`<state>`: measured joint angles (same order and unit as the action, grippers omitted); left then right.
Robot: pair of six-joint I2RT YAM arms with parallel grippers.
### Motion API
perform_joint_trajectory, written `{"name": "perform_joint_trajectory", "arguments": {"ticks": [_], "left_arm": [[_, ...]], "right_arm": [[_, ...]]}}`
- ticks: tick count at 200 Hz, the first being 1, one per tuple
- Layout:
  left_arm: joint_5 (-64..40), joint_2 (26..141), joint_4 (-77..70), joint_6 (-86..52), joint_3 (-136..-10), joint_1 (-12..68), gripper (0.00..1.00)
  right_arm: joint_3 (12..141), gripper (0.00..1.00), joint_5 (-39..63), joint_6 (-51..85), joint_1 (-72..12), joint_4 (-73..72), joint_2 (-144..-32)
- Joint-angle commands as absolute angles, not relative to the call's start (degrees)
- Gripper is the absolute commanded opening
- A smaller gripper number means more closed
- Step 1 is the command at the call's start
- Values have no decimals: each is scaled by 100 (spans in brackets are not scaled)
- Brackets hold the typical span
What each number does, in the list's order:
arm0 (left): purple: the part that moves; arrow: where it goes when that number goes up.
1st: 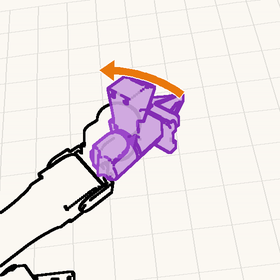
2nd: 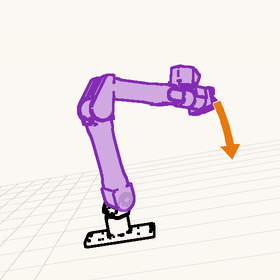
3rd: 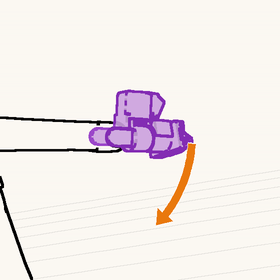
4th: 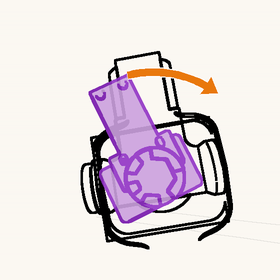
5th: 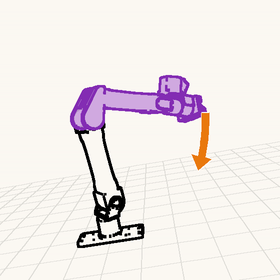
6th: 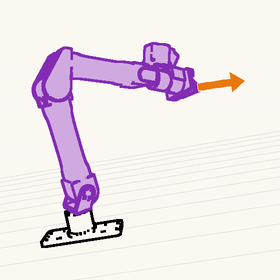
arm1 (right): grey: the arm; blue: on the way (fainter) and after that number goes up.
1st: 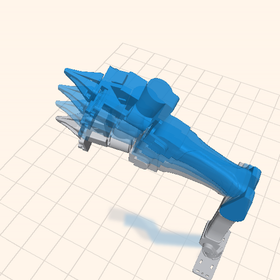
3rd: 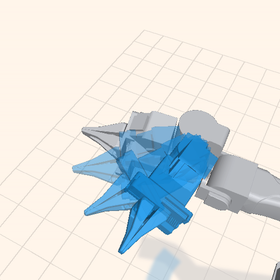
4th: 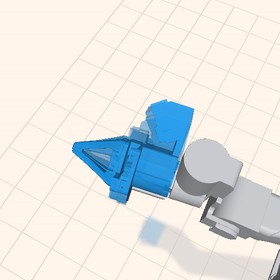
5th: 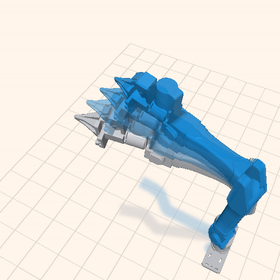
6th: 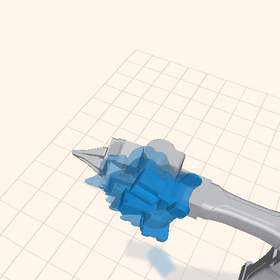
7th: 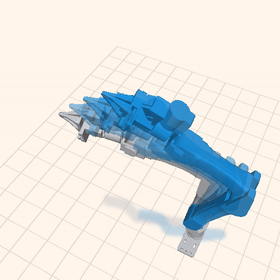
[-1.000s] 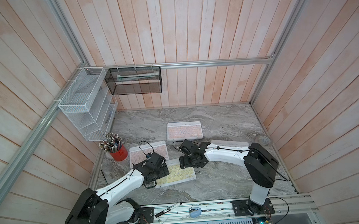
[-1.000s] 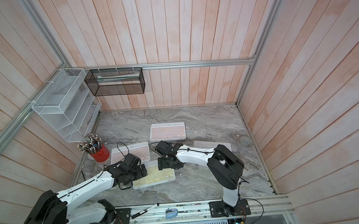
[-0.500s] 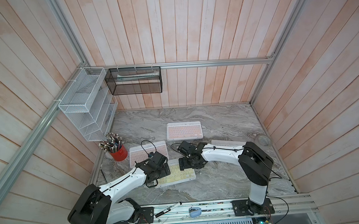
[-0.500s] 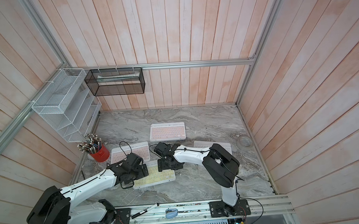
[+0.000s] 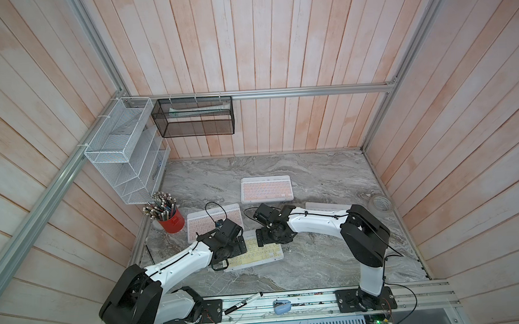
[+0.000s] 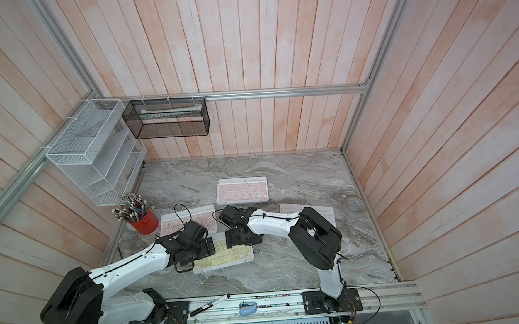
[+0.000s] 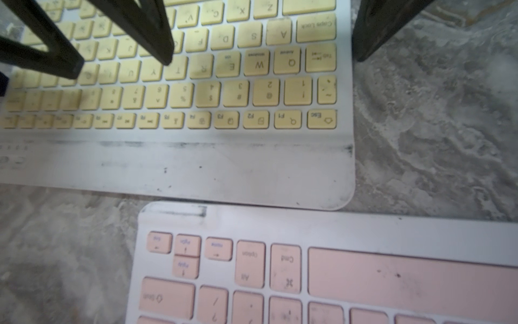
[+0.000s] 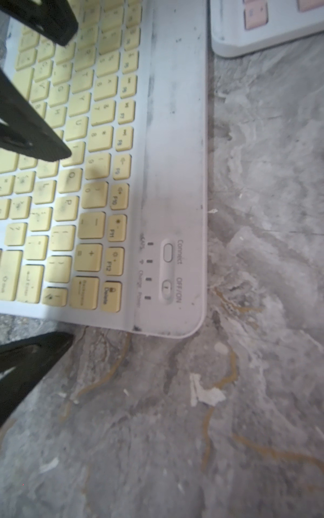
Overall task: Stack the numeric keypads
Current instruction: Pick up the numeric keypad from the center of the board.
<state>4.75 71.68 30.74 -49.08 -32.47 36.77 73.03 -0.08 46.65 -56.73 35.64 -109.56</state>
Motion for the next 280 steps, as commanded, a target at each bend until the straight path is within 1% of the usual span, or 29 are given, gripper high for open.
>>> {"name": "perform_joint_trajectory", "arguments": {"ticks": [1, 58, 86, 105, 128, 145, 186, 225, 246, 280], "left_arm": [[66, 7362, 3008, -4922, -3076, 3709, 100], [-24, 7375, 2844, -4906, -3028, 3708, 100], [-200, 7309, 2649, -4905, -2922, 3705, 100], [-390, 7239, 2434, -4863, -2818, 3706, 100], [-613, 7128, 2218, -4834, -2720, 3705, 100], [-703, 7035, 2146, -4816, -2667, 3709, 100], [-794, 6867, 2081, -4799, -2593, 3700, 100], [-797, 6752, 2128, -4770, -2527, 3652, 100], [-835, 6682, 2095, -4755, -2449, 3587, 100], [-858, 6566, 2039, -4705, -2321, 3472, 100]], "right_arm": [[7331, 97, 198, 4648, -5758, 3661, -11154], [7224, 97, 375, 4639, -5758, 3457, -11137], [6952, 97, 660, 4575, -5654, 3107, -11004], [6401, 97, 1158, 4568, -5439, 2351, -10667], [5581, 94, 1936, 4707, -5058, 1229, -10145], [5136, 93, 2332, 4823, -4835, 538, -9817], [4427, 90, 3113, 5299, -4523, -900, -9492], [3952, 87, 3388, 5670, -4342, -1793, -9207], [3705, 84, 3493, 5921, -4258, -2274, -9050], [3530, 82, 3551, 6064, -4205, -2614, -8817]]}}
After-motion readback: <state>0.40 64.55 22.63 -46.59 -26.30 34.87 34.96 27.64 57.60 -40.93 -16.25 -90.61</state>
